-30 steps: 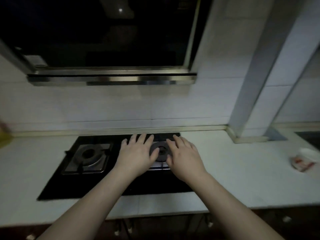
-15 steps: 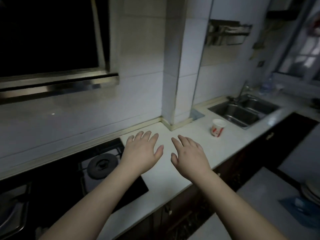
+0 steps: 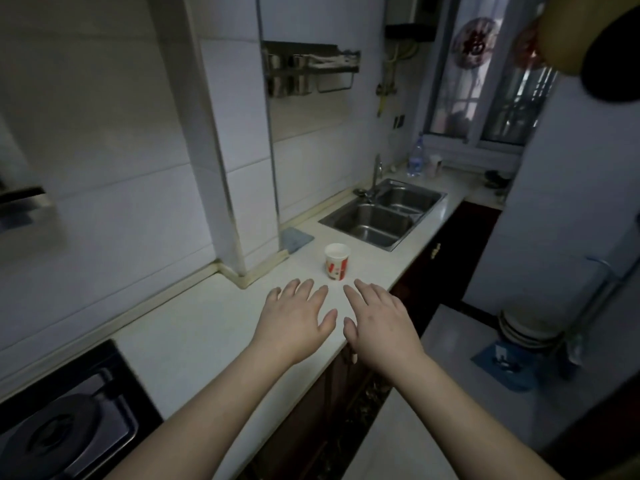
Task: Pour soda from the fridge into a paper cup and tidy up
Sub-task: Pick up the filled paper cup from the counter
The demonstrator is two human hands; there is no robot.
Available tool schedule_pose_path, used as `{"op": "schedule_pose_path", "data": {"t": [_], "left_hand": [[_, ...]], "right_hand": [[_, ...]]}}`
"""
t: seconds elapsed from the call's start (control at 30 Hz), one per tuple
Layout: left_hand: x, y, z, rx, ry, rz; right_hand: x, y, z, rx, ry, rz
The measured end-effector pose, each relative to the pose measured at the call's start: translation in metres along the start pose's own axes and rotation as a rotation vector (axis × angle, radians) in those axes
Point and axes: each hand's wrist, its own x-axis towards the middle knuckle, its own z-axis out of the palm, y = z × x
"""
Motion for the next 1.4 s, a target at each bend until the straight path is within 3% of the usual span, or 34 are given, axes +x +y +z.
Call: {"op": "schedule_pose_path", "data": {"t": [0.47,1.07,1.4], "left_hand": [[0.104,0.063,0.034,0.025,-0.015,0.028],[0.246,0.011,0.099,-0.053,0.008,-0.043],[0.284,-0.018,0.142,-0.119,0.023,-0.087]], "right_hand": [[0.056,0.111,0.026,0.043,-0.005,0.038],[0.201,0.150,0.107,0.047,-0.041,-0.013],[0.261,0.154,0.147,0.035,-0.070,-0.062]]}}
